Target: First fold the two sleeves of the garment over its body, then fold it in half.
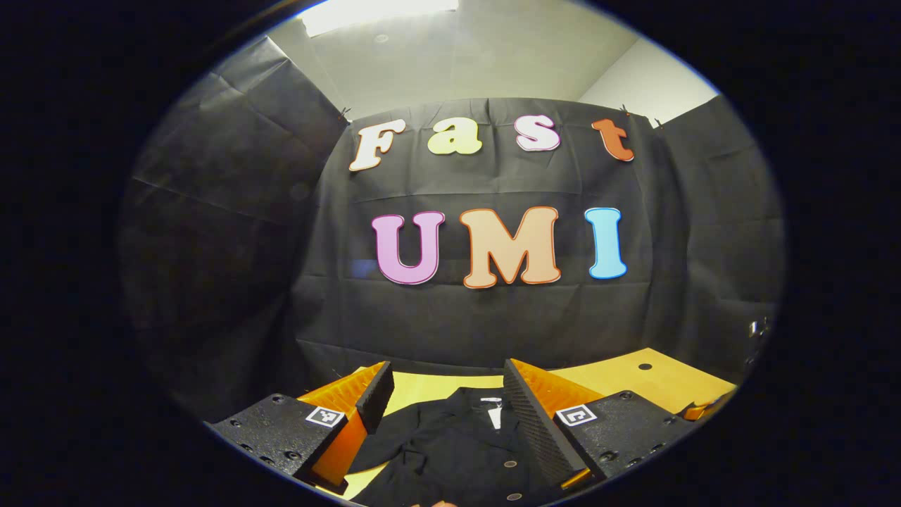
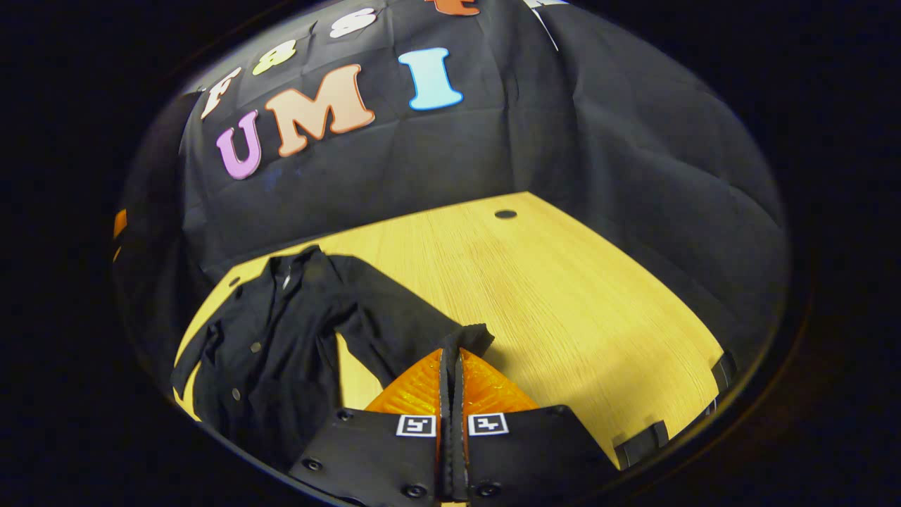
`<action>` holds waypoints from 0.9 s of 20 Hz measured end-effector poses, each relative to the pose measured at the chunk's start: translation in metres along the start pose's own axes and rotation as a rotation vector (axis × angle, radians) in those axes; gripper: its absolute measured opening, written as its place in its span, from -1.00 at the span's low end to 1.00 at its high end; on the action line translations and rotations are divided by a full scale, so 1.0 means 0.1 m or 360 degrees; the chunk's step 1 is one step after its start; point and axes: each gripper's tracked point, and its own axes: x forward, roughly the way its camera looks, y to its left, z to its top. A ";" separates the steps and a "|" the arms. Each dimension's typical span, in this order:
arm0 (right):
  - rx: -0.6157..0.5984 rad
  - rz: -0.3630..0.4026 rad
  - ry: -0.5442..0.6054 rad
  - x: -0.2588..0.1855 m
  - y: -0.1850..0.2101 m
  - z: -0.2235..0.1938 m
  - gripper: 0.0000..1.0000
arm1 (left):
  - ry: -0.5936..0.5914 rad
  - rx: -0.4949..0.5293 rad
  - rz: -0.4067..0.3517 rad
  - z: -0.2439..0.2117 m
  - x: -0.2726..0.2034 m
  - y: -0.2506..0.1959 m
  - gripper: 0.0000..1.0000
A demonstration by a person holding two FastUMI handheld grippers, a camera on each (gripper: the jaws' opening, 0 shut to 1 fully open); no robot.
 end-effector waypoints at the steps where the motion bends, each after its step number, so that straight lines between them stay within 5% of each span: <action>1: 0.0003 0.0018 -0.0036 0.00 0.11 0.12 -0.94 | 0.0002 0.0000 0.0011 -0.02 0.00 0.07 0.86; 10: -0.0116 0.0211 -0.0244 0.06 1.35 0.78 -0.95 | 0.0054 -0.0036 0.0158 -0.21 -0.06 0.89 0.86; 18: -0.0251 0.0382 -0.0266 0.26 2.53 0.81 -0.96 | 0.0148 -0.0027 0.0276 -0.51 -0.09 1.68 0.86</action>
